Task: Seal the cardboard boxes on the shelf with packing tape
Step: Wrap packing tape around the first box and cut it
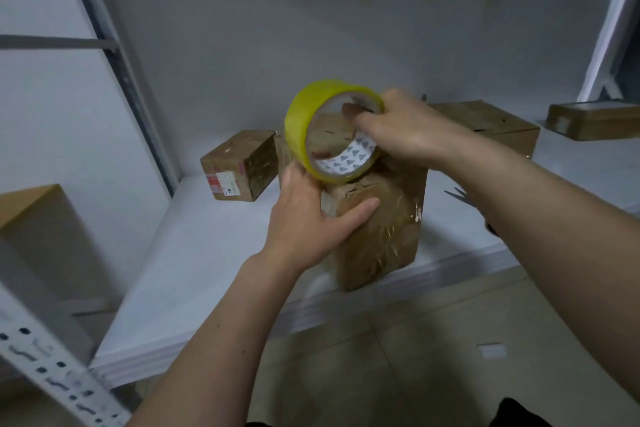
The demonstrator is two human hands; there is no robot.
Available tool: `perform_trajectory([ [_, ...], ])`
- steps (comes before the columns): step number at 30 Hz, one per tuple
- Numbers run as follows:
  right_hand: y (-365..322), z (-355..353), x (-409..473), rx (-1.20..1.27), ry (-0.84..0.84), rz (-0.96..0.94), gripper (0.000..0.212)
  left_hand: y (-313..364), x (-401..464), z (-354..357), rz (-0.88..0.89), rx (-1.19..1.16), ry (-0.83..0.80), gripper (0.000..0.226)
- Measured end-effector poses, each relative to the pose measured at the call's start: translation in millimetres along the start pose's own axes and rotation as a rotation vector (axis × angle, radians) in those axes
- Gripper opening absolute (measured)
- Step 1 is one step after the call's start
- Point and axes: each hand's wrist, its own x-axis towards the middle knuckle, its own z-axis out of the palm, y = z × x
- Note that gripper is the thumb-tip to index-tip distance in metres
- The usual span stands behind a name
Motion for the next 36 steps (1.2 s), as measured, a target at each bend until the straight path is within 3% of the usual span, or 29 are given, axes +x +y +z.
perform_trajectory([
  [3, 12, -5, 5, 0.295, 0.029, 0.140, 0.032, 2, 0, -4, 0.031, 0.065, -0.037, 0.080],
  [11, 35, -21, 8, 0.711, -0.025, 0.341, 0.016, 2, 1, -4, 0.026, 0.106, -0.062, 0.089],
  [13, 38, -21, 9, 0.704, 0.018, 0.330, 0.014, 2, 0, -4, 0.026, 0.100, -0.055, 0.089],
  [18, 44, -11, -1, 0.374, 0.110, 0.244, 0.018, 0, -6, -6, 0.021, 0.095, -0.028, 0.089],
  [23, 54, 9, -10, 0.497, 0.058, 0.300, 0.011, 11, -3, -9, 0.004, 0.210, -0.046, 0.090],
  [27, 59, 8, -7, 0.502, 0.133, 0.313, 0.012, 29, -6, 2, 0.130, 0.322, 0.008, 0.067],
  [30, 60, 3, -6, 0.468, 0.115, 0.286, 0.019, 32, -6, 6, 0.148, 0.316, -0.035, 0.070],
  [33, 62, -6, -3, 0.442, 0.109, 0.271, 0.011, 30, -2, 3, 0.167, 0.362, -0.083, 0.071],
  [36, 67, -15, -2, 0.533, 0.090, 0.305, 0.013, 31, -4, -2, 0.172, 0.375, -0.082, 0.067],
])
